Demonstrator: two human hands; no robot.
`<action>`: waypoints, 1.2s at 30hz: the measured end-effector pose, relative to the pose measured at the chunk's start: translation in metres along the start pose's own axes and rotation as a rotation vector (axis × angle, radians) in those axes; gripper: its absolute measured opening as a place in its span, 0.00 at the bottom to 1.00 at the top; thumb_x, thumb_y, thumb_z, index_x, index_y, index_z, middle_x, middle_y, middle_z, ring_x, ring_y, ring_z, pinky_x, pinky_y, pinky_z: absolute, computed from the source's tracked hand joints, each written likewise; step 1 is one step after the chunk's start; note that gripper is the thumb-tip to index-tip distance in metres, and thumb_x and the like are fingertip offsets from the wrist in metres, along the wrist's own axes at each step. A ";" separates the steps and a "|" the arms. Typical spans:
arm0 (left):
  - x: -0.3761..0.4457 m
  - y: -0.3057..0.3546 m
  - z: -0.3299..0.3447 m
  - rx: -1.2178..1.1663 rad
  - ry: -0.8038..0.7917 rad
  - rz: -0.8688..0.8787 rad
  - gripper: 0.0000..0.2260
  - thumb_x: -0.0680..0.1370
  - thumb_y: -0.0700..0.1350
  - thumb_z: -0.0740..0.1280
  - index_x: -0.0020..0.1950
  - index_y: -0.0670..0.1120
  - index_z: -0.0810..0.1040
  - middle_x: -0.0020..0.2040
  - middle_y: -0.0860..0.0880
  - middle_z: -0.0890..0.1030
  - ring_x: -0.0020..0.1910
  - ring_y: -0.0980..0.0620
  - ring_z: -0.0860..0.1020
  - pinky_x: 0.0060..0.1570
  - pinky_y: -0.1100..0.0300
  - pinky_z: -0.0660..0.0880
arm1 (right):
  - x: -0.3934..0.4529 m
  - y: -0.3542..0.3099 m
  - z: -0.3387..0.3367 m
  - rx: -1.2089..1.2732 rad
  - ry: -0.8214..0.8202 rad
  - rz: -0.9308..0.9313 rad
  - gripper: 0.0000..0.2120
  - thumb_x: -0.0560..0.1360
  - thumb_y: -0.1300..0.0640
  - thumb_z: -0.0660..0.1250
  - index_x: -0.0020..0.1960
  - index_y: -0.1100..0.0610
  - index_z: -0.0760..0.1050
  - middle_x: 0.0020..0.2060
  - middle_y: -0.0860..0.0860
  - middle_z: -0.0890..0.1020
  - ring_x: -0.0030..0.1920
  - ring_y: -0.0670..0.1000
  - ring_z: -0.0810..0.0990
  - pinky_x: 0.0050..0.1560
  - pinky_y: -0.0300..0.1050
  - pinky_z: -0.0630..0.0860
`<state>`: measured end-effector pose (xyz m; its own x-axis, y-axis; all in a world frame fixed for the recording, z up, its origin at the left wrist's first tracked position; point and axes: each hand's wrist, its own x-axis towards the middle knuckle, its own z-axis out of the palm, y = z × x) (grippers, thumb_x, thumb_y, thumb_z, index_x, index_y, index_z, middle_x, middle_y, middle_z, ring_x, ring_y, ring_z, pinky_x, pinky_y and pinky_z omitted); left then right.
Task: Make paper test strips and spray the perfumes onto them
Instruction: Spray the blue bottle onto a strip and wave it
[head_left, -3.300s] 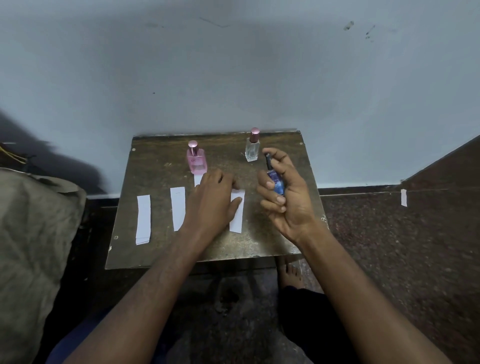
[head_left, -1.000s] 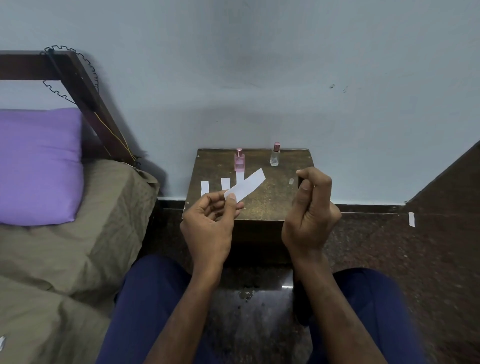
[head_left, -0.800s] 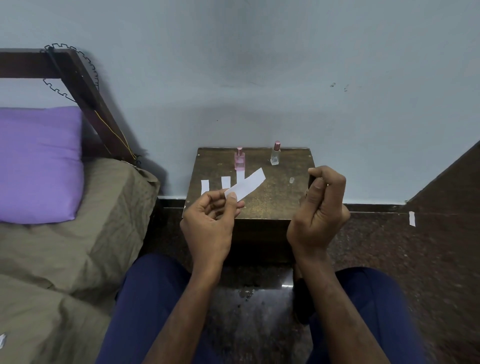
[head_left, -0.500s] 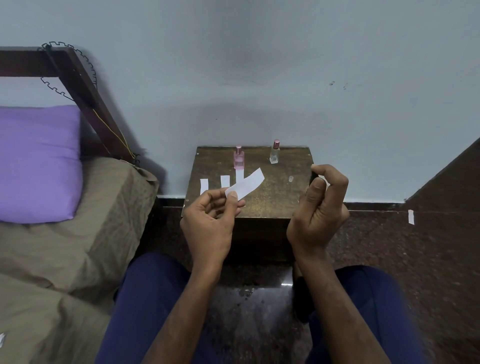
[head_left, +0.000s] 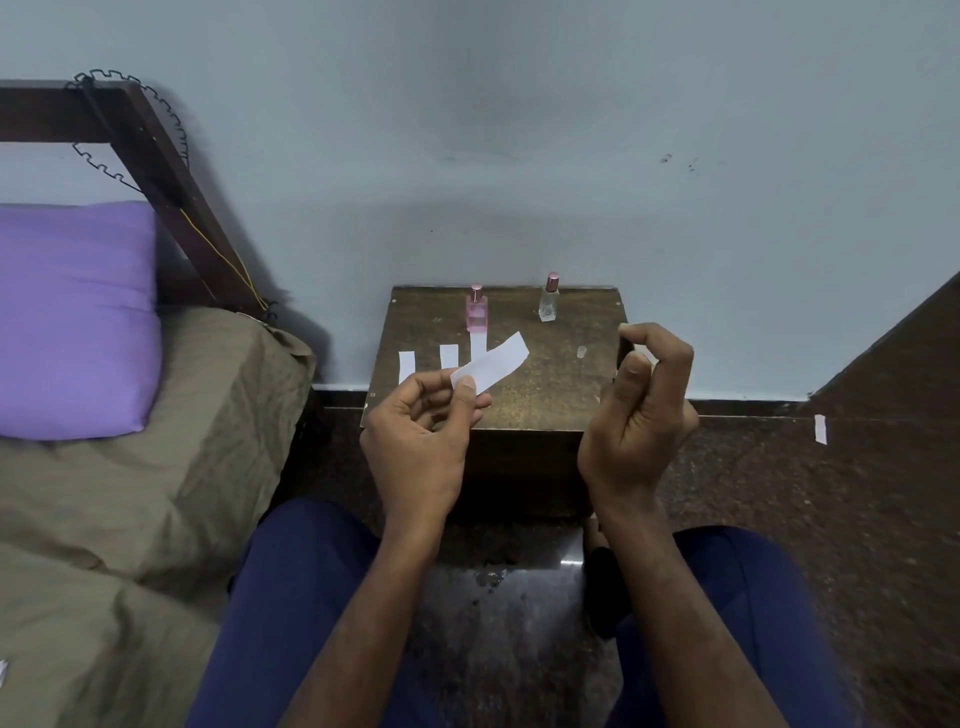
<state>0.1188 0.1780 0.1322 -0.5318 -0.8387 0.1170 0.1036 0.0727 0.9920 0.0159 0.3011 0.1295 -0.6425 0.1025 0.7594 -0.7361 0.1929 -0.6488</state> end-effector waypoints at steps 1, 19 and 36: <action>0.001 -0.001 0.000 0.004 0.001 0.003 0.05 0.80 0.43 0.76 0.53 0.42 0.86 0.44 0.47 0.89 0.45 0.50 0.90 0.45 0.60 0.85 | 0.000 0.001 -0.001 0.001 -0.013 0.017 0.12 0.88 0.48 0.54 0.62 0.53 0.72 0.37 0.55 0.80 0.28 0.49 0.74 0.33 0.36 0.67; 0.106 -0.077 -0.011 0.229 -0.322 -0.254 0.09 0.76 0.43 0.78 0.55 0.43 0.86 0.39 0.49 0.88 0.37 0.58 0.87 0.42 0.64 0.85 | -0.005 0.083 0.020 0.189 -0.592 0.511 0.10 0.86 0.59 0.62 0.61 0.57 0.61 0.45 0.55 0.87 0.32 0.55 0.86 0.35 0.53 0.84; 0.149 -0.104 -0.014 0.042 -0.482 -0.307 0.03 0.76 0.44 0.78 0.47 0.46 0.87 0.39 0.51 0.87 0.35 0.59 0.85 0.38 0.67 0.83 | 0.017 0.171 0.097 -0.115 -0.563 0.500 0.08 0.78 0.54 0.76 0.58 0.52 0.85 0.45 0.42 0.87 0.45 0.38 0.86 0.45 0.33 0.81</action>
<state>0.0401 0.0379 0.0456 -0.8567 -0.4844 -0.1775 -0.1441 -0.1056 0.9839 -0.1409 0.2410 0.0267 -0.9280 -0.3026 0.2173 -0.3219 0.3577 -0.8766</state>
